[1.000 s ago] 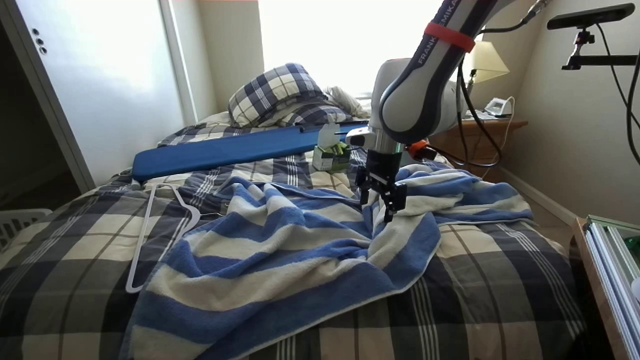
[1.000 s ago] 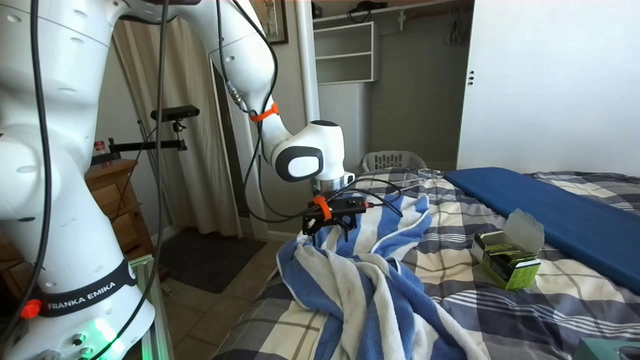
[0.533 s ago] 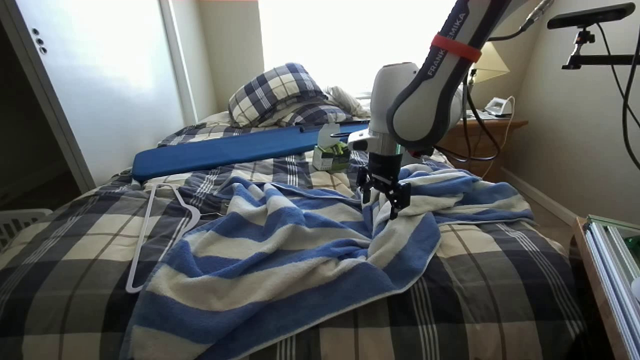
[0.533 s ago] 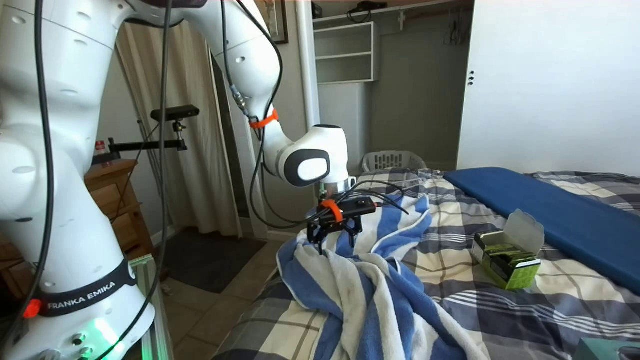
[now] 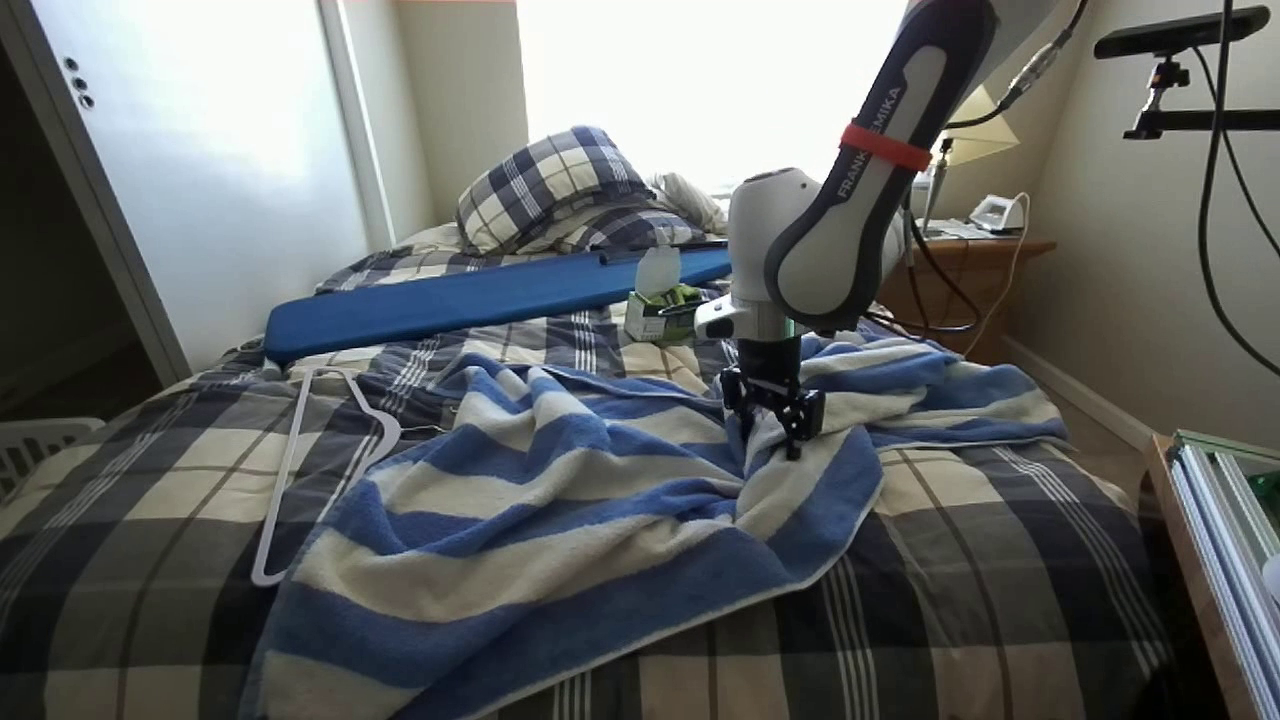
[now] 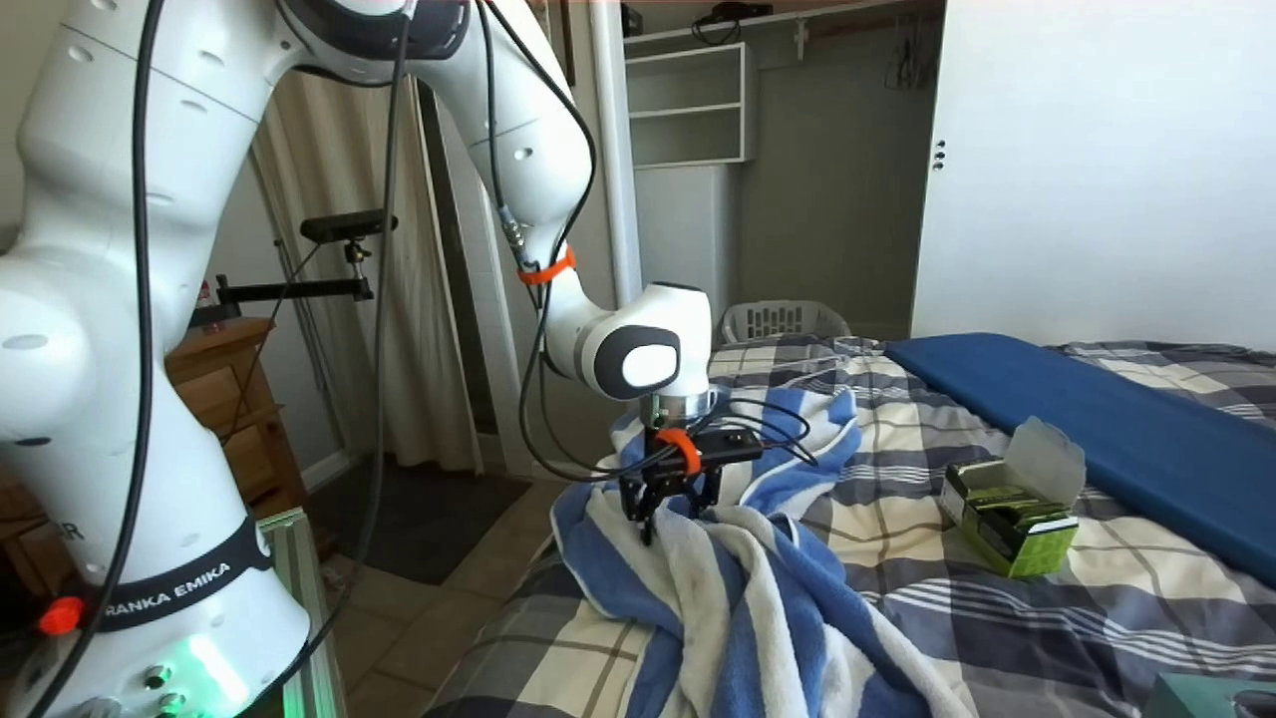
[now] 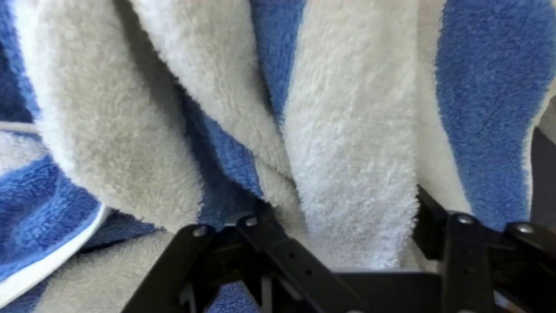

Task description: Fold the towel

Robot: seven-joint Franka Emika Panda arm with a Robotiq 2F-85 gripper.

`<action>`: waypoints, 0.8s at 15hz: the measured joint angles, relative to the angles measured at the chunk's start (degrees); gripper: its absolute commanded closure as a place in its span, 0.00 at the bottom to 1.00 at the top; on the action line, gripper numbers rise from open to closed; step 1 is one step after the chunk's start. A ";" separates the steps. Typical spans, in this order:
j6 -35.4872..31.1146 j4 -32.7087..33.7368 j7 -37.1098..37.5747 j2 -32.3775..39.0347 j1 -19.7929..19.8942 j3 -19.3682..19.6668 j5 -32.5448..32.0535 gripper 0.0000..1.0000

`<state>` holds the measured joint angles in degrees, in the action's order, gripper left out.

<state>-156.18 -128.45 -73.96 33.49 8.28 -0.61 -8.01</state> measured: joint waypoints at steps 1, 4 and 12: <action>1.07 0.72 0.00 0.62 0.50 -0.71 0.03 0.62; 3.05 2.79 0.59 1.66 1.39 -1.76 0.33 0.82; 4.01 5.79 10.42 1.26 2.90 -3.37 7.05 0.97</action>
<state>-152.17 -122.65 -63.54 34.74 11.17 -3.98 -0.96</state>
